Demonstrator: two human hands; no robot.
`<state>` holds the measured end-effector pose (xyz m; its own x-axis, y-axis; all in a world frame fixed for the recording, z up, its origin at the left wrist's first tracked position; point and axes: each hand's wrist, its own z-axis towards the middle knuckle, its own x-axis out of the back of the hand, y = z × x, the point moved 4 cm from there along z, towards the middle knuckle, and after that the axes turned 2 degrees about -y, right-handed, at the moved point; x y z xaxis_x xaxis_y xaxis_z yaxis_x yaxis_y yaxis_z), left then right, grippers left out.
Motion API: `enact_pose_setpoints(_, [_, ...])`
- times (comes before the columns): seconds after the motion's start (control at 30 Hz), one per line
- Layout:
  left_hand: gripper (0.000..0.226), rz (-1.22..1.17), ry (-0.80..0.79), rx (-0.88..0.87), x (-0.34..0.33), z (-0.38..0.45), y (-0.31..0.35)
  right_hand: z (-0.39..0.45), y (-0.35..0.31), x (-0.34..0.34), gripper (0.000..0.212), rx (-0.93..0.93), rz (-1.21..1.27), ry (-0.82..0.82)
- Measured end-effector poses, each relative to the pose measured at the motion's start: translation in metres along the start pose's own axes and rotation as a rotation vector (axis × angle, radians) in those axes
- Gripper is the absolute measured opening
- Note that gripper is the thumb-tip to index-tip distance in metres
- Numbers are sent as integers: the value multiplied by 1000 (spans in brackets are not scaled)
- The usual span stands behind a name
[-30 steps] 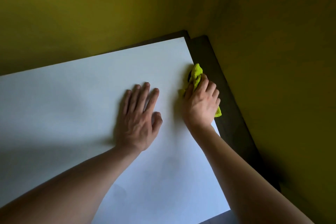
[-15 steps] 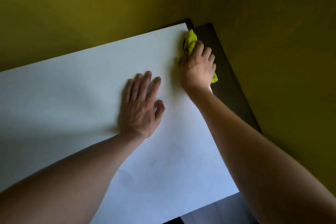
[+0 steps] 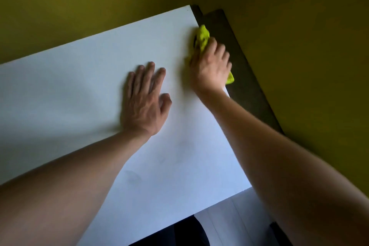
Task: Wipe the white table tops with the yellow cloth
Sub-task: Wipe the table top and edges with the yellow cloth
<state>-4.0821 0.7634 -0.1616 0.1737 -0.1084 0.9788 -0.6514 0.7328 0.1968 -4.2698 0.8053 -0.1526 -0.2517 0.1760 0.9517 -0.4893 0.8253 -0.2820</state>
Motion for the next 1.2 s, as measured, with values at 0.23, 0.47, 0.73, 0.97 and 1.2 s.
enact_pose_setpoints(0.23, [64,-2,16,-10,1,-1,-2,2,2,-4,62,44,6,-3])
enact_pose_setpoints(0.47, [64,-18,14,8,-1,-3,-2,-148,112,14,66,-62,-5,102])
enact_pose_setpoints(0.73, [63,-20,17,23,-4,-2,-3,-133,102,13,72,-100,1,71])
enact_pose_setpoints(0.97, [63,-35,-18,12,-6,-1,-6,-79,67,-3,60,-66,-22,3])
enact_pose_setpoints(1.2, [65,-37,-53,10,-2,-2,-5,-197,149,16,63,-225,-7,119])
